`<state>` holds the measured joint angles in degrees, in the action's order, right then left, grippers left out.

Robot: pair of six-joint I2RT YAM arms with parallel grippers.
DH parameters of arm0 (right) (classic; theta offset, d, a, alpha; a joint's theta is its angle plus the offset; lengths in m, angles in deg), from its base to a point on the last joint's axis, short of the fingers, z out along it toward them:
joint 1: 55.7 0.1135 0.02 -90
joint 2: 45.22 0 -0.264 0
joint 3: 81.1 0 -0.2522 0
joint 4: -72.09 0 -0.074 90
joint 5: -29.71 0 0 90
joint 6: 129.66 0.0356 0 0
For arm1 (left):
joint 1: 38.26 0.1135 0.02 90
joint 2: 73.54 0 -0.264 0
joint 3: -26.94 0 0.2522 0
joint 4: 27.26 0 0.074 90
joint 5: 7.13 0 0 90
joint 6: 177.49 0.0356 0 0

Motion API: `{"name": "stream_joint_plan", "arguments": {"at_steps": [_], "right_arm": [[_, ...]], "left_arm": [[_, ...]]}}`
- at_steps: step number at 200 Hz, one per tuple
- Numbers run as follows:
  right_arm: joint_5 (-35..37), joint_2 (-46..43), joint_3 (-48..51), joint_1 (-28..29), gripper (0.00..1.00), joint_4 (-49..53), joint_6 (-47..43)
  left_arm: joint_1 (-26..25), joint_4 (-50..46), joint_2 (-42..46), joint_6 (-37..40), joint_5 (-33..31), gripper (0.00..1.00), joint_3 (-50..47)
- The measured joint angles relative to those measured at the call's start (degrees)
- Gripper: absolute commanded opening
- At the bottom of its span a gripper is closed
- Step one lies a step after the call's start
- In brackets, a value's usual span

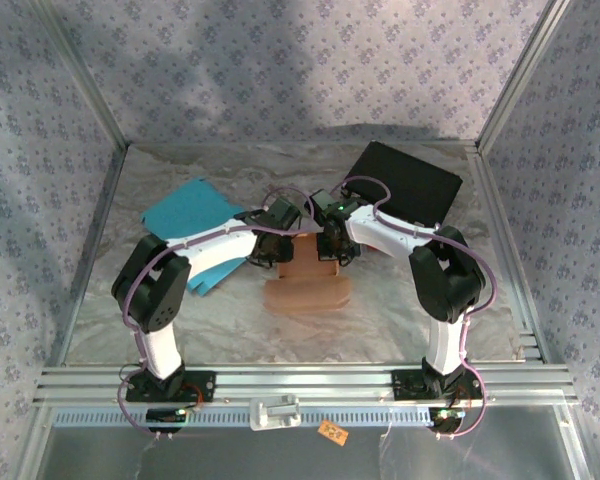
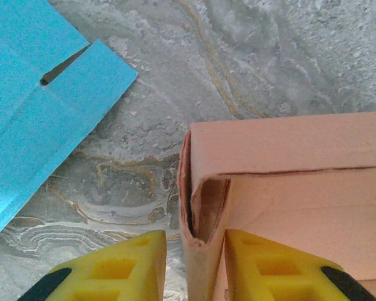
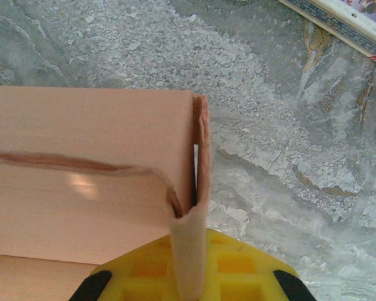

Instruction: Fold the paper box

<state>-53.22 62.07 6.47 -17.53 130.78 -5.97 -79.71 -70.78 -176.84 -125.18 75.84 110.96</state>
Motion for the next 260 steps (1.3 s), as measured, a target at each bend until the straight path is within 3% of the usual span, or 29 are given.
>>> {"name": "stream_joint_plan", "arguments": {"at_steps": [39, 77, 148, 197, 260], "right_arm": [[-0.07, 0.00, 0.00, -0.04, 0.00, 0.02, 0.00], [-2.91, 0.76, -0.02, -1.33, 0.00, -0.02, -0.70], [-7.08, 3.15, -0.33, -3.76, 0.00, 0.02, -2.89], [-8.59, 3.74, -0.94, -3.76, 0.00, 0.07, -3.34], [-9.49, 4.15, -1.49, -3.76, 0.00, 0.07, -3.72]], "left_arm": [[1.03, 2.86, 1.25, 1.05, 3.28, 0.45, -0.72], [7.08, 11.43, 10.56, 1.75, 16.09, 0.54, -8.55], [16.37, 23.32, 15.85, -1.70, 31.54, 0.30, -21.33], [17.25, 33.00, 11.06, -4.66, 41.00, 0.27, -22.03], [18.60, 32.83, 9.09, -4.35, 42.34, 0.27, -22.05]]}}
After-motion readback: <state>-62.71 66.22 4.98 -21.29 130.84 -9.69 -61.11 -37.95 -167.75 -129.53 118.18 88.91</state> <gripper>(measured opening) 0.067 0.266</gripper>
